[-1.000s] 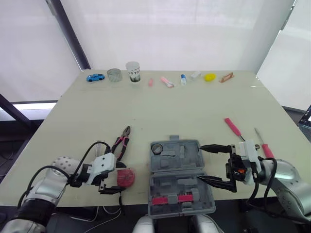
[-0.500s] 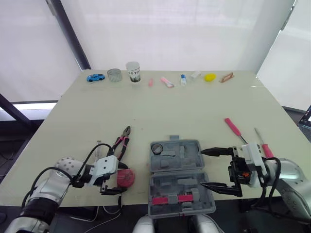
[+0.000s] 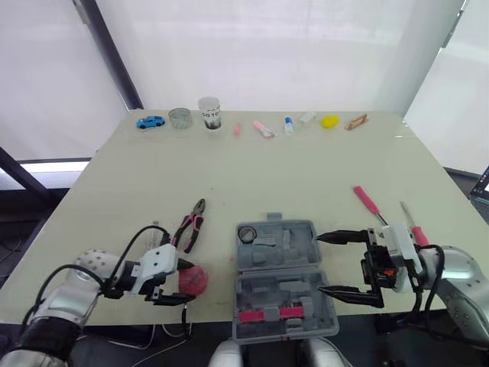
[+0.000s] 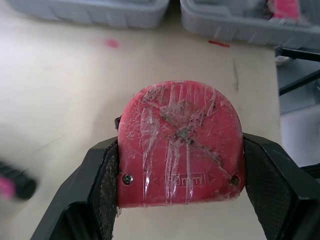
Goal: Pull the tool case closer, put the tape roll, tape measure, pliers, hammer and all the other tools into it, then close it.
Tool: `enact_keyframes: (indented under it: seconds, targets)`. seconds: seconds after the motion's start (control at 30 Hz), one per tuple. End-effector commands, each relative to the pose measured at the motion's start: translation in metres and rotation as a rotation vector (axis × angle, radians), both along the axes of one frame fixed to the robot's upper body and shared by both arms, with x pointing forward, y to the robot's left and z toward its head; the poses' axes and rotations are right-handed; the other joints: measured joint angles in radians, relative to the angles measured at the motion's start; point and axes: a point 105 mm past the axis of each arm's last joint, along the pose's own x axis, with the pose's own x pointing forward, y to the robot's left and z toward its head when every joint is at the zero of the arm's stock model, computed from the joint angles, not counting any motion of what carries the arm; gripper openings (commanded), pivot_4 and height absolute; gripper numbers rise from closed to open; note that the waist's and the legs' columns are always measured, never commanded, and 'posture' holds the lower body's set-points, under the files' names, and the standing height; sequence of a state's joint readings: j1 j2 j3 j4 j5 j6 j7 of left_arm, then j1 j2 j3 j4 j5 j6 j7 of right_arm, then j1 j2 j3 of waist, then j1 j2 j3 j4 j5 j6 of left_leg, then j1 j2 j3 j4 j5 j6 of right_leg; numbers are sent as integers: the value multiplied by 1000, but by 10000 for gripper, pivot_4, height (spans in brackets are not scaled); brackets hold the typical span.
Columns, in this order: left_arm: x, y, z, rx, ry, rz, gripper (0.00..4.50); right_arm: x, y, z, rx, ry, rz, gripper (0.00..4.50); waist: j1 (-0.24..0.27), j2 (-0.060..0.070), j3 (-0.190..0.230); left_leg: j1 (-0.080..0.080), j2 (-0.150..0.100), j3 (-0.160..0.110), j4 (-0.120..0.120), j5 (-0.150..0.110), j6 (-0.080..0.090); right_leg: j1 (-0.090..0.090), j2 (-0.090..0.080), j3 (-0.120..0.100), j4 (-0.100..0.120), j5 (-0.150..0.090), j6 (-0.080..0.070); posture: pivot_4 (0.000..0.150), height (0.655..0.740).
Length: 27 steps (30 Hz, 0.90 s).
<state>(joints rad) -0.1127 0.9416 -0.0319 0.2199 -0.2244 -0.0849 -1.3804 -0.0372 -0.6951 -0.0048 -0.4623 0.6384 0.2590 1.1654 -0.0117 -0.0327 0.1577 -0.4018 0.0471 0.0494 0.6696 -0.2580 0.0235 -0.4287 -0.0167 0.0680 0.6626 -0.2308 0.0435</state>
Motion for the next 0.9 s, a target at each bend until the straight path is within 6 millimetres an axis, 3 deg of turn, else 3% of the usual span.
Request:
enact_keyframes:
  seconds: [0.03,0.33,0.4,0.5,0.7,0.9]
  targets:
    - [4,-9,32,-56,-65,-10,29545,1,-1,11,20,-23,-49,45000,1,0,0,0,0,0,0,0,0,0,0,0,0,0,0,1500,7400]
    - [19,-52,68,-165,-171,-88,29544,29,8,-3,-153,204,-372,45000,-2,1,0,0,0,0,0,0,0,0,0,0,0,0,0,1500,7400]
    - [24,-68,74,-191,-216,-133,29544,33,18,-3,-144,442,-352,45000,-5,0,0,0,-1,0,0,0,0,0,0,0,0,0,0,1500,7400]
    - [32,-80,78,-189,-283,-185,29544,42,34,0,-126,641,-311,45000,-6,-1,0,0,0,0,1,0,0,0,1,1,0,1,0,1500,7400]
    - [44,-98,85,-193,-386,-254,29544,70,66,9,-44,845,-303,45000,-6,0,0,-7,0,-3,1,0,0,-4,2,0,0,1,0,1500,7400]
    - [45,-117,92,-220,-443,-281,29544,75,92,14,10,958,-254,45000,-5,0,0,-15,-2,-5,2,0,0,-10,0,-2,0,2,2,1500,7400]
